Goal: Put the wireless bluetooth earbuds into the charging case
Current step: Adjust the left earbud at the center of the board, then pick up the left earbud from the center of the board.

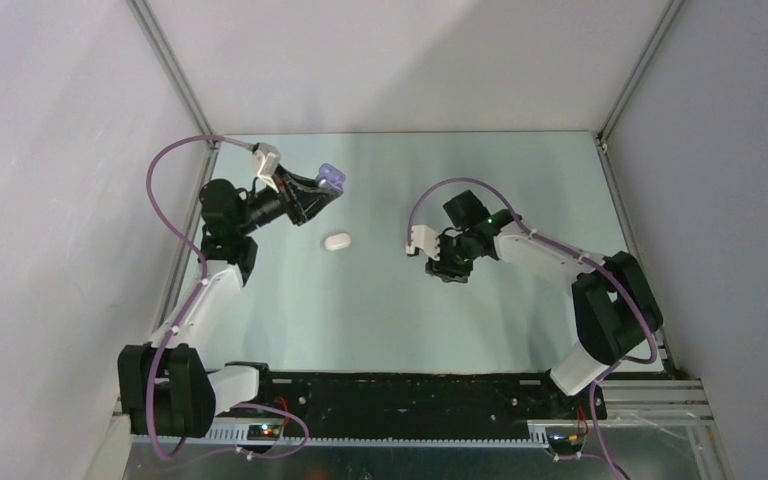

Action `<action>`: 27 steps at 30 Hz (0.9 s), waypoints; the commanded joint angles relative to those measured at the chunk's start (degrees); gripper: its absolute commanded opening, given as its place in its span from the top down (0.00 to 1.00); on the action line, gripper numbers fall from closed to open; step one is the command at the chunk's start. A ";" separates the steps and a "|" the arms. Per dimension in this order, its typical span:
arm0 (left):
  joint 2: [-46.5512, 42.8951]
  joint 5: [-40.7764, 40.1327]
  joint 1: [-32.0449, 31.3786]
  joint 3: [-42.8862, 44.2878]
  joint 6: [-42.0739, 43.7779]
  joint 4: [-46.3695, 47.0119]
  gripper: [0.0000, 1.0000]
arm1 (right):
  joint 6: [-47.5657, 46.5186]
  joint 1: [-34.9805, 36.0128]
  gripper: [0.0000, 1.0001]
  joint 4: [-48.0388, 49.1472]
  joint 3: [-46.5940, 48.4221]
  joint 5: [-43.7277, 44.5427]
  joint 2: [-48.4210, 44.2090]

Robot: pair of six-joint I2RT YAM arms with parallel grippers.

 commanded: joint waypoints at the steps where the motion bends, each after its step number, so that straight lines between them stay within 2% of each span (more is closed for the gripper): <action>1: -1.60 -1.53 -0.42 -0.09 0.43 1.27 1.00 | 13.52 2.17 0.56 11.85 -1.64 3.95 -0.56; 4: -1.80 -1.78 -0.40 -0.07 0.44 0.80 1.00 | 21.46 5.37 0.65 14.28 -1.55 8.76 -0.24; 7: -2.09 -2.44 -0.41 -0.15 0.48 0.71 1.00 | 28.26 7.08 0.70 14.77 -1.51 8.74 1.24; 12: -2.27 -2.65 -0.47 -0.73 0.54 1.00 1.00 | 31.71 6.96 0.78 15.04 -1.43 6.91 4.09; 27: -2.61 -2.95 -0.29 -0.82 1.43 -0.66 1.00 | 30.19 5.40 0.74 16.83 0.53 11.44 10.14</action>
